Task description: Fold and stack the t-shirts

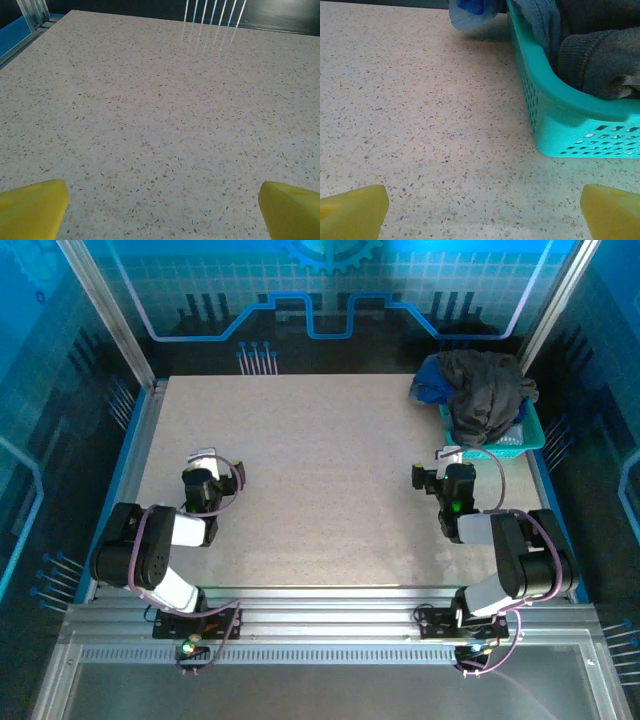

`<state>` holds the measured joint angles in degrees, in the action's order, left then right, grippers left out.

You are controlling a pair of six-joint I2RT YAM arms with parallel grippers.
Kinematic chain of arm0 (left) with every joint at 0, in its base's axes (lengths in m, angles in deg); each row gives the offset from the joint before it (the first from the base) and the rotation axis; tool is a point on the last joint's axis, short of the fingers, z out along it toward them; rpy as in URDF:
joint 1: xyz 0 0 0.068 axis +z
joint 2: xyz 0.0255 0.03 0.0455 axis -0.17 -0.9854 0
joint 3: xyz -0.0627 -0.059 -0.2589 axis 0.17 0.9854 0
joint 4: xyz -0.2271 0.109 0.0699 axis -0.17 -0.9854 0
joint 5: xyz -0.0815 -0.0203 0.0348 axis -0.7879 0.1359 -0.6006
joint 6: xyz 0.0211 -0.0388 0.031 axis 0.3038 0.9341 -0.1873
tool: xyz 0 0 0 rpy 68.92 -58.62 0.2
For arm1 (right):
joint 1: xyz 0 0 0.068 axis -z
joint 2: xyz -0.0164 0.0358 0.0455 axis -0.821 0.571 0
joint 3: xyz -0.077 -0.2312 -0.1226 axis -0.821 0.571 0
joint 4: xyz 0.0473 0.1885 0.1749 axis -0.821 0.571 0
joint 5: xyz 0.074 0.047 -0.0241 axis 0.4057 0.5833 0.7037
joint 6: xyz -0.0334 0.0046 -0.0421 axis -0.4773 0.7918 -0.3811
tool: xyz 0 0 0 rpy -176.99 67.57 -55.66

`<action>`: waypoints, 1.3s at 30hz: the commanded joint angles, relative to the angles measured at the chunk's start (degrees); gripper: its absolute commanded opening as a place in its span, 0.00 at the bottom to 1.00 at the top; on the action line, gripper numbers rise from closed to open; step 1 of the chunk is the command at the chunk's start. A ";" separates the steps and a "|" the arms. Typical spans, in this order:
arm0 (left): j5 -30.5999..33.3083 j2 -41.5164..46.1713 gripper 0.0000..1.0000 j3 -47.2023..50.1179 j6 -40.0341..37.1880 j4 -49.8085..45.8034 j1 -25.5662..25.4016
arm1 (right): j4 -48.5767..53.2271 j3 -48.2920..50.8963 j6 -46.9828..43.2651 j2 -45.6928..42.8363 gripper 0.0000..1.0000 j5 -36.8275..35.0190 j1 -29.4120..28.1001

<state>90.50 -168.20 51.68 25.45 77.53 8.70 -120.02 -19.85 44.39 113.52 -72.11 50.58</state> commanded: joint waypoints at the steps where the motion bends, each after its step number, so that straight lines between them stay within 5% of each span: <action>1: 0.01 0.70 0.99 -1.06 -1.03 0.30 -0.34 | -1.34 -0.79 0.16 0.08 1.00 -0.49 -0.28; 23: 1.71 1.42 0.99 0.83 -0.95 3.78 -0.58 | -0.90 -0.83 -0.23 -1.48 1.00 -0.91 -0.47; 24: 3.85 3.16 0.99 1.97 -0.86 3.88 -1.36 | 1.11 -1.09 -1.44 -3.83 1.00 -0.44 -0.94; 25: 4.47 4.55 0.99 3.00 -2.96 5.76 -2.71 | 6.81 -2.79 -2.18 -7.54 1.00 -7.29 -3.77; 27: 14.49 11.41 0.99 2.45 -9.22 1.27 -10.21 | 15.41 -6.64 -3.66 -15.84 1.00 -13.88 -8.32; 30: 18.82 22.98 0.99 -3.43 -12.53 -6.91 -16.53 | 29.42 -19.08 -2.68 -26.18 1.00 -19.57 -14.37; 32: 23.67 27.76 0.99 -14.63 -3.57 -22.54 -17.68 | 53.38 -37.51 7.23 -24.89 1.00 -14.89 -13.32; 35: 25.14 29.27 0.99 -33.15 29.43 -57.48 -15.05 | 78.98 -56.17 27.64 -17.80 1.00 -7.06 -5.42; 37: 10.09 26.75 0.99 -37.71 40.91 -60.06 -9.05 | 81.01 -61.14 28.05 -13.32 0.83 1.54 -0.34; 39: -2.06 22.53 0.99 -43.98 43.44 -61.62 -6.96 | 85.95 -67.15 29.15 -8.39 0.75 -2.34 0.42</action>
<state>102.37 -141.49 12.07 50.31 34.01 -1.31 -56.83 -84.70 64.72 96.95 -77.85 49.66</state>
